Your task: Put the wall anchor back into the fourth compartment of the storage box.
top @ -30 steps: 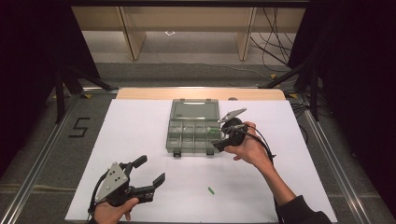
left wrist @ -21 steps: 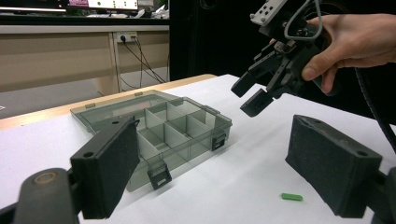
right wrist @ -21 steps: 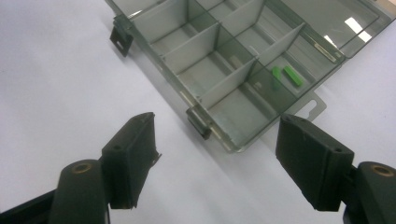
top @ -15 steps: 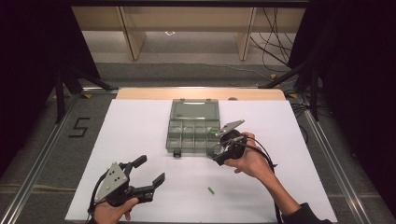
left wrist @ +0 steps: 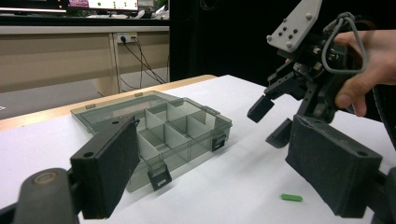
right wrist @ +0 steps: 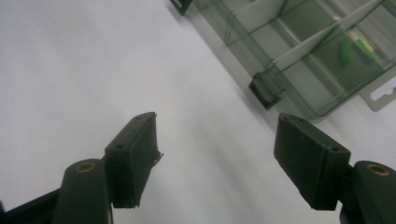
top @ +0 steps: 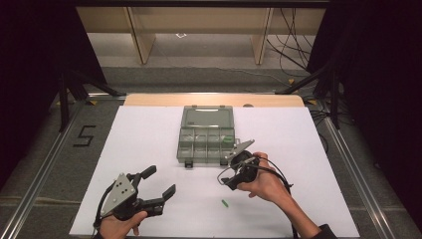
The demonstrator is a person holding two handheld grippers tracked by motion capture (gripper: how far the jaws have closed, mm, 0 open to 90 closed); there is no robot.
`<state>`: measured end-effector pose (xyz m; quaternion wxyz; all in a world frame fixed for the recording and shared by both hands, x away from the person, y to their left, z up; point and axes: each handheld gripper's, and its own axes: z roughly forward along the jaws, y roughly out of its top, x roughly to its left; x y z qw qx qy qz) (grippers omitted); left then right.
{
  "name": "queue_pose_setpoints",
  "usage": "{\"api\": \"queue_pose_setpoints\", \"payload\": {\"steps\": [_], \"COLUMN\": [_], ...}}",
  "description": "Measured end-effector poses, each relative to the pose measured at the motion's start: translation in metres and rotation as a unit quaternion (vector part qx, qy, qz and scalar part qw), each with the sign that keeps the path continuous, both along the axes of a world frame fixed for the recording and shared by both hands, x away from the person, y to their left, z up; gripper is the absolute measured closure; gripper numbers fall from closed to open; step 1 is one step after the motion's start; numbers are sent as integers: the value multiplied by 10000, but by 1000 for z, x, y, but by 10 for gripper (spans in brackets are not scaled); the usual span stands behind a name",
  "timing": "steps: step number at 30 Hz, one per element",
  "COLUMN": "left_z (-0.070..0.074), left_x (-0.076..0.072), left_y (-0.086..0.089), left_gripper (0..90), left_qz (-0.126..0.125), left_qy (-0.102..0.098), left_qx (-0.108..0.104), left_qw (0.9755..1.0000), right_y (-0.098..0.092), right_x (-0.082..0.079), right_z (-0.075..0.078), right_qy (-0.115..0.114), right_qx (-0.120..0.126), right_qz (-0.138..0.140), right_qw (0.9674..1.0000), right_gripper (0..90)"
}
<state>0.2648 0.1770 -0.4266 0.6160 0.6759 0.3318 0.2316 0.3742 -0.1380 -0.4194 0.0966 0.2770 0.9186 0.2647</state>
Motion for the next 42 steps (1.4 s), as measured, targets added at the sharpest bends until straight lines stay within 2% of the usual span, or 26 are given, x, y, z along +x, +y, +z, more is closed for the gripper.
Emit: {"api": "queue_pose_setpoints", "payload": {"steps": [6, 13, 21, 34, 35, 37, 42], "left_z": [0, 0, 0, 0, 0, 0, 0], "left_x": [0, 0, 0, 0, 0, 0, 0], "left_y": [0, 0, 0, 0, 0, 0, 0], "left_gripper": [160, 160, 160, 160, 160, 160, 160], "left_qz": [3, 1, -7, -8, -8, -10, -12], "left_qy": [-8, -10, -18, -8, -8, -9, -15], "left_qx": [2, 6, 11, 8, 6, 10, 8], "left_qw": [10000, 10000, 10000, 10000, 10000, 10000, 10000], "right_y": [5, 10, 16, 23, 24, 25, 27], "right_x": [-10, -18, -27, -32, -32, -32, -33], "right_z": [-8, -13, -19, -32, -32, -34, -37], "right_qy": [178, 320, 506, 745, 790, 752, 791], "right_qx": [-171, -227, -415, -728, -801, -782, -846], "right_qz": [209, 387, 735, 950, 993, 1004, 1072], "right_qw": [9995, 9985, 9951, 9900, 9887, 9890, 9875], "right_gripper": [335, 376, 460, 570, 581, 599, 649]}}
